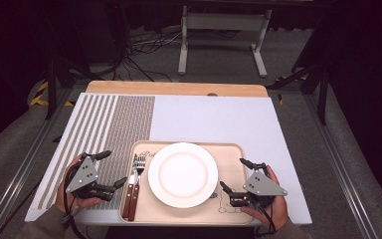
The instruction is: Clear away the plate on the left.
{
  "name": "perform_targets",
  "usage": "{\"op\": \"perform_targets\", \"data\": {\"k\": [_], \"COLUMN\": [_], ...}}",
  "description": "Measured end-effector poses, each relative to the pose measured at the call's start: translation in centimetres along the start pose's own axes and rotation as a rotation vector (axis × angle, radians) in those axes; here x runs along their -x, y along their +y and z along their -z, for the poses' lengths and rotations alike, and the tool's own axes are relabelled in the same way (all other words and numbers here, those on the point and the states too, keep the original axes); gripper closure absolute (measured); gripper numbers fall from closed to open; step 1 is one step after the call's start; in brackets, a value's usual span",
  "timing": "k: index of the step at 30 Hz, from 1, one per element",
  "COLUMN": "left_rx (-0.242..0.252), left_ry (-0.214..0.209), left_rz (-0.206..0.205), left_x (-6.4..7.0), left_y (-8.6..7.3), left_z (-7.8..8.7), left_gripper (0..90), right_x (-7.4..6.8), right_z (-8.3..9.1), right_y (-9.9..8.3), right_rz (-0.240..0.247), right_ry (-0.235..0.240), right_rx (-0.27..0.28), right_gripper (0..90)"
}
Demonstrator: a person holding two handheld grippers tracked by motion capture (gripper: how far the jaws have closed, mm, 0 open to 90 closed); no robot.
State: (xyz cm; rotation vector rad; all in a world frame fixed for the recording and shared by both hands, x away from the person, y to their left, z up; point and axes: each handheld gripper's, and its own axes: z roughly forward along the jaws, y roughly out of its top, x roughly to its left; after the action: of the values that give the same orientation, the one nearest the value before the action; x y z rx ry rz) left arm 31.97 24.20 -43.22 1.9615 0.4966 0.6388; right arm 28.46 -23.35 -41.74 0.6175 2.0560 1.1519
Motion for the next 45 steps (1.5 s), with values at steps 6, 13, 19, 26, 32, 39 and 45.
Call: {"op": "perform_targets", "data": {"k": [6,13,19,26,32,39,45], "left_rx": [0.003,0.003,0.018,0.011,0.010,0.024,0.023], "left_ry": [0.006,0.025,0.032,0.032,0.024,0.016,0.011], "left_rz": [0.035,0.052,0.085,0.084,0.083,0.070,0.068], "left_x": [-0.1,0.2,0.1,0.2,0.1,0.2,0.1], "left_y": [-0.7,-1.2,-1.4,-1.4,-1.5,-1.4,-1.4], "left_z": [0.8,1.5,1.8,1.6,1.7,1.8,1.7], "left_gripper": [6.1,6.0,5.6,5.7,5.9,6.0,6.0], "right_x": [0.0,0.0,0.1,0.2,0.1,-0.2,-0.2], "right_z": [0.4,0.4,0.7,0.7,0.7,0.7,0.5], "right_y": [-0.1,-0.1,-0.2,-0.2,-0.1,0.0,-0.1], "right_rz": [-0.014,-0.014,-0.023,-0.020,-0.014,-0.007,-0.005], "right_ry": [-0.010,-0.009,-0.014,-0.014,-0.015,-0.018,-0.017], "right_rx": [0.010,0.007,0.018,0.018,0.014,0.009,-0.003], "right_gripper": [11.5,11.5,11.1,11.0,11.0,11.1,11.1]}}
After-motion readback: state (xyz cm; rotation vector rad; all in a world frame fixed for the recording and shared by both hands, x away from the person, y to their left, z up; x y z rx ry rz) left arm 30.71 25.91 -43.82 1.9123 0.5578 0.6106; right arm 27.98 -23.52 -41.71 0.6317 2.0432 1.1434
